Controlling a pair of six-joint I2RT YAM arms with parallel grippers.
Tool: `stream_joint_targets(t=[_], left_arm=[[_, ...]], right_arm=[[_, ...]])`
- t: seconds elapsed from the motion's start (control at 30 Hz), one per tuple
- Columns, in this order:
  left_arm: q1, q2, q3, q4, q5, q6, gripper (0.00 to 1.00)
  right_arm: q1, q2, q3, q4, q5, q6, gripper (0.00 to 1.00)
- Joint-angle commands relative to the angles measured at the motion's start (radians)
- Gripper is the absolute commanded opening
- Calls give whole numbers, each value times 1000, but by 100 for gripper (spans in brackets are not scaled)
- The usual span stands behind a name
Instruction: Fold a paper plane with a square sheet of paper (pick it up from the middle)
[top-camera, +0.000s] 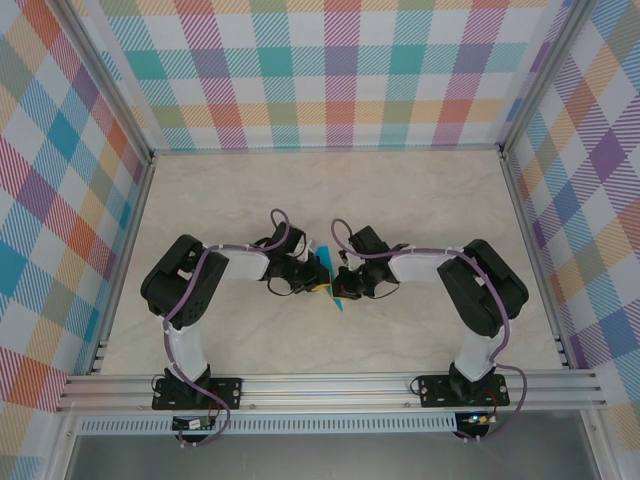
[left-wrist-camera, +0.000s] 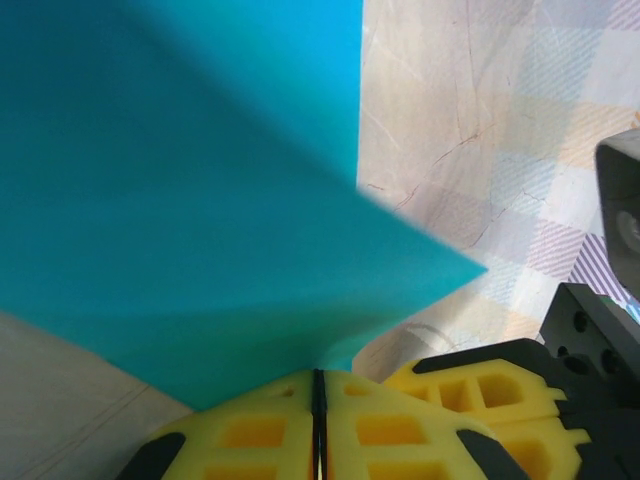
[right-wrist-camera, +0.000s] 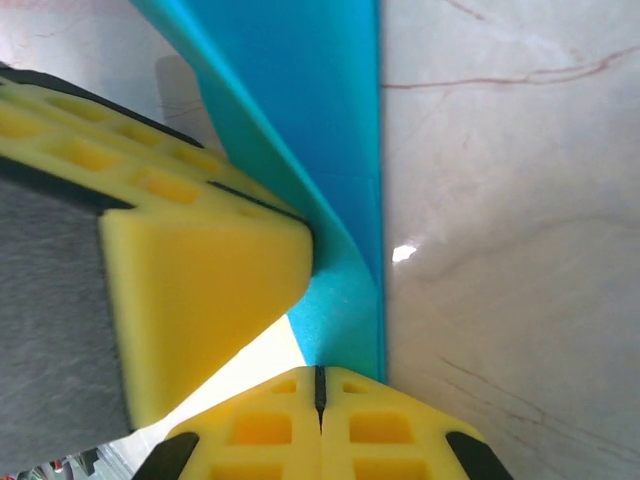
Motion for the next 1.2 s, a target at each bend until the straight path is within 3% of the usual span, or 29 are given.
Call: stream_joint_targets(t=[0.0,0.3,1.17], left_arm=[[0,1,31,-66,-52,37,11],[6,-71,176,-255,-96,299,18],[57,56,172,-162,-91,380,18]], right_arm=[[6,21,-35,-37,16,-24,0],[6,-6,-87,-125,32,-75,0],[6,-20,-123,-152,7,-89,0]])
